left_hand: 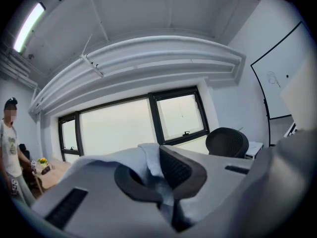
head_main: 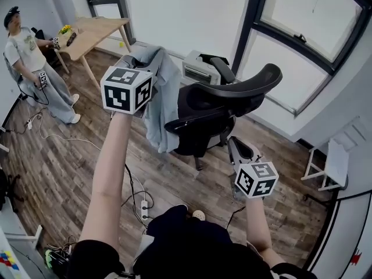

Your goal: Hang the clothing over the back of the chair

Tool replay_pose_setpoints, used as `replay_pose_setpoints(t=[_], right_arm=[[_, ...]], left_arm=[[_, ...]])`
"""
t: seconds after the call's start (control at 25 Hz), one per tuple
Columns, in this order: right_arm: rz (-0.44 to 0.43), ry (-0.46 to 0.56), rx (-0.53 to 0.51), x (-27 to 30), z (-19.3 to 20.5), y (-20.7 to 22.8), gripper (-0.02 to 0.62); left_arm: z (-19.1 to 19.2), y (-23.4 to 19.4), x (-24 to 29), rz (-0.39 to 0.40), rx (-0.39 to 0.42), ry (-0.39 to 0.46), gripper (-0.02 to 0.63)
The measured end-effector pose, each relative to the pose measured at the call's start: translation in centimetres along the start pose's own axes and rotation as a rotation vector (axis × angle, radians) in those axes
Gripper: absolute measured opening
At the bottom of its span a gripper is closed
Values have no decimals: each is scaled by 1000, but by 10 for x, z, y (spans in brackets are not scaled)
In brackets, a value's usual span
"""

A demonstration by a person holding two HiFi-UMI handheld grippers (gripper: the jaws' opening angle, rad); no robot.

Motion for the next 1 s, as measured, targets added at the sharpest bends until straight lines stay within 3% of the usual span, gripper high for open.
replay_pose_setpoints(t=[0.24, 0.72, 1.0], right_arm=[[50, 22, 14, -3, -5, 3, 31], [215, 59, 13, -23, -24, 2, 31], [262, 89, 9, -58, -29, -10, 31]], left_arm=[[-34, 9, 44, 65, 34, -5, 14], [-58, 34, 92, 266, -14, 44, 14], [-97, 91, 78, 365, 6, 127, 14]])
Point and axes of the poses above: the fingertips, and each gripper's own axes: x forward along the fingers, y to its right, z out of its underside, the point moved 10 cm from there along -x, backward along the fingers, and after that the axes turned 13 degrees about -x, right-handed, at the moved point
